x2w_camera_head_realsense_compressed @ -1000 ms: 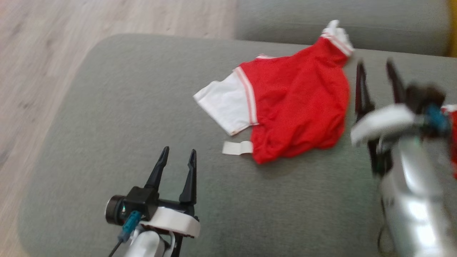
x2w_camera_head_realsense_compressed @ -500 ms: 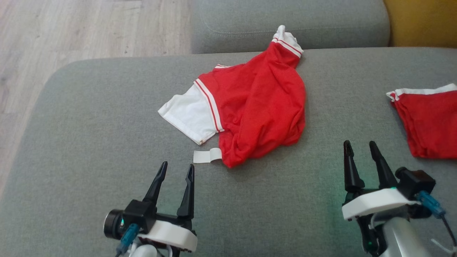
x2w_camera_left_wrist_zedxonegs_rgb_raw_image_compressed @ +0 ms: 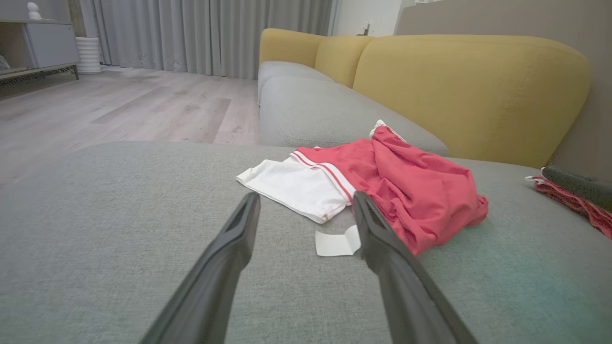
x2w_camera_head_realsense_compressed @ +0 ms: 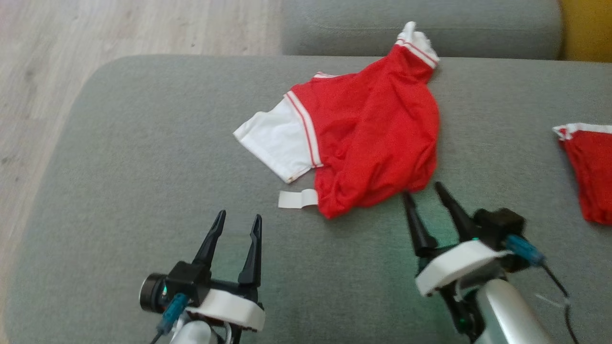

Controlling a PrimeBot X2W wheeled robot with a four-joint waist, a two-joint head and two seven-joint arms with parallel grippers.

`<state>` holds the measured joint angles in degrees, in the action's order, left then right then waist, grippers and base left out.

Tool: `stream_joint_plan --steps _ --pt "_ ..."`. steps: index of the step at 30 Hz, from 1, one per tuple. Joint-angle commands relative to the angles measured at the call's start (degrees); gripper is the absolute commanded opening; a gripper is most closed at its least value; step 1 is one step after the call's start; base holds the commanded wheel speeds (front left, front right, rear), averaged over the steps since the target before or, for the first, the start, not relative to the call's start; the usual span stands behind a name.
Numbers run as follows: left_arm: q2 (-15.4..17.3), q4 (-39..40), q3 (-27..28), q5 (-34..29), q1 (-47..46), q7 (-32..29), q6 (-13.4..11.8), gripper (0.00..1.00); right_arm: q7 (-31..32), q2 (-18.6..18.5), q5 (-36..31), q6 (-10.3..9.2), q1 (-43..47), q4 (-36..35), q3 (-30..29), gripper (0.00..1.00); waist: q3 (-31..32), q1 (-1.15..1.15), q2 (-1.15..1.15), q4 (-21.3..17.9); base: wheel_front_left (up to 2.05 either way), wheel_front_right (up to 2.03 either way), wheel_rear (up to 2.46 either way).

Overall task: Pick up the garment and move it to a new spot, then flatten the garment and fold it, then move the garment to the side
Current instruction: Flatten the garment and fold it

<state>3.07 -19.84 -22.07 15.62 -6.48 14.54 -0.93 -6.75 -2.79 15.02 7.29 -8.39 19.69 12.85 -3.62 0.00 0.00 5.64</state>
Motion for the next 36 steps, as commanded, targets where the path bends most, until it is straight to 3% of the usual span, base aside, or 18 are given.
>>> stream_joint_plan --steps 1,8,18,19,20,24,29,36 --pt "-0.02 1.57 1.82 -0.18 -3.10 0.46 0.30 1.00 1.03 -0.10 0.19 0.20 -3.52 -1.20 2.69 1.00 -1.10 0.00 0.00 1.84 0.00 0.00 0.00" --pt "-0.14 0.92 0.84 0.33 -4.11 0.46 0.49 1.00 6.57 -0.10 11.49 0.20 -7.36 5.83 9.18 1.00 -2.74 0.00 0.00 6.59 0.00 0.00 0.00" --pt "-0.18 0.65 -1.18 1.81 -4.85 0.46 -0.04 1.00 7.01 -0.10 14.67 0.20 -14.58 19.50 10.37 1.00 -3.78 0.00 0.00 11.27 0.00 0.00 0.00" --pt "-0.18 0.59 -1.36 1.96 -4.87 0.46 -0.16 1.00 6.64 -0.10 14.94 0.20 -15.20 20.72 10.52 0.24 -3.74 0.00 0.00 11.52 0.00 0.00 0.00" --pt "-0.18 0.53 -1.44 2.07 -4.85 0.46 -0.30 1.00 6.14 -0.09 15.03 0.20 -15.80 21.90 10.59 0.00 -3.67 0.00 0.00 11.66 0.00 0.00 0.00" --pt "-0.18 0.29 -1.04 2.09 -4.43 0.46 -0.77 1.00 3.51 -0.09 13.97 0.20 -17.66 25.54 10.19 0.00 -2.86 0.00 0.00 11.10 0.00 0.00 0.00" --pt "-0.18 0.77 0.97 1.64 -2.94 0.46 -1.21 1.00 1.59 -0.23 9.19 0.20 -17.51 26.86 8.96 0.00 -0.41 0.00 0.00 6.94 0.00 0.00 0.00" --pt "-0.18 1.93 2.52 1.41 -0.96 0.46 -1.20 1.00 6.80 -10.06 -0.22 0.20 -14.30 20.04 5.06 0.00 2.87 0.00 0.00 0.70 0.00 0.00 0.00"
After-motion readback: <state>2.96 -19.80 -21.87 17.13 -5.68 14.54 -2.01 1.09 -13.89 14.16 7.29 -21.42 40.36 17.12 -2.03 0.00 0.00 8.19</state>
